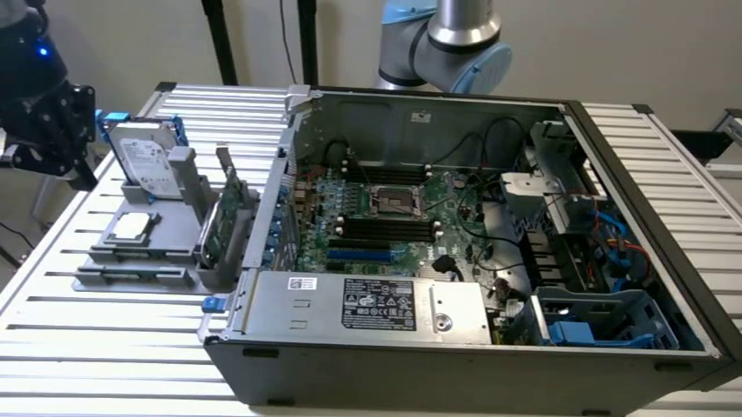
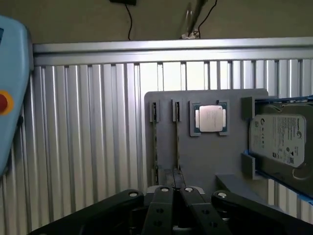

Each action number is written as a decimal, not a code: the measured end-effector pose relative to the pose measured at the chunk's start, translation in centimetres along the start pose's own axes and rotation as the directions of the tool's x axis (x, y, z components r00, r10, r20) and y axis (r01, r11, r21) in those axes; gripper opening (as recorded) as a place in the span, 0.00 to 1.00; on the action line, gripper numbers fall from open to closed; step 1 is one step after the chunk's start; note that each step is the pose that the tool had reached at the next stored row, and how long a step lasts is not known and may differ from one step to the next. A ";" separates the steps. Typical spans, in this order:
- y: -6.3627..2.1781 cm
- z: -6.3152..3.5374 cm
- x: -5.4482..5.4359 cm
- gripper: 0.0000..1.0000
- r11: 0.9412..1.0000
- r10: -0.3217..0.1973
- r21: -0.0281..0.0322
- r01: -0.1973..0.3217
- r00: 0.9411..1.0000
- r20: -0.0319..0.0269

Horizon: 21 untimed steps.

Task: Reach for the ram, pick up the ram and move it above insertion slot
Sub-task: 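Pick up the ram and move it above insertion slot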

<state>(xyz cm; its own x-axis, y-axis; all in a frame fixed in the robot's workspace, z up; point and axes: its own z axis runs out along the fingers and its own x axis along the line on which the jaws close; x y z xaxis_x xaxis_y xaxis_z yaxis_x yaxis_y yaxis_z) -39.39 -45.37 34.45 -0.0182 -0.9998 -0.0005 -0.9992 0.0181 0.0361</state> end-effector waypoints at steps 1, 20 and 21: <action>0.00 0.03 0.0 0.11 1.000 -0.018 0.000 0.018 1.000 -0.001; -0.12 1.83 -0.2 0.48 0.999 -0.036 0.001 0.036 0.999 -0.001; -0.14 2.01 -0.2 0.48 0.999 -0.034 0.001 0.034 0.999 -0.001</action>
<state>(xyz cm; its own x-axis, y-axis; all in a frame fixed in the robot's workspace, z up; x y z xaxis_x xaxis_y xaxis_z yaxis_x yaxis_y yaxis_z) -39.33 -45.19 32.43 0.0156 -0.9999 -0.0007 -0.9993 -0.0156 0.0354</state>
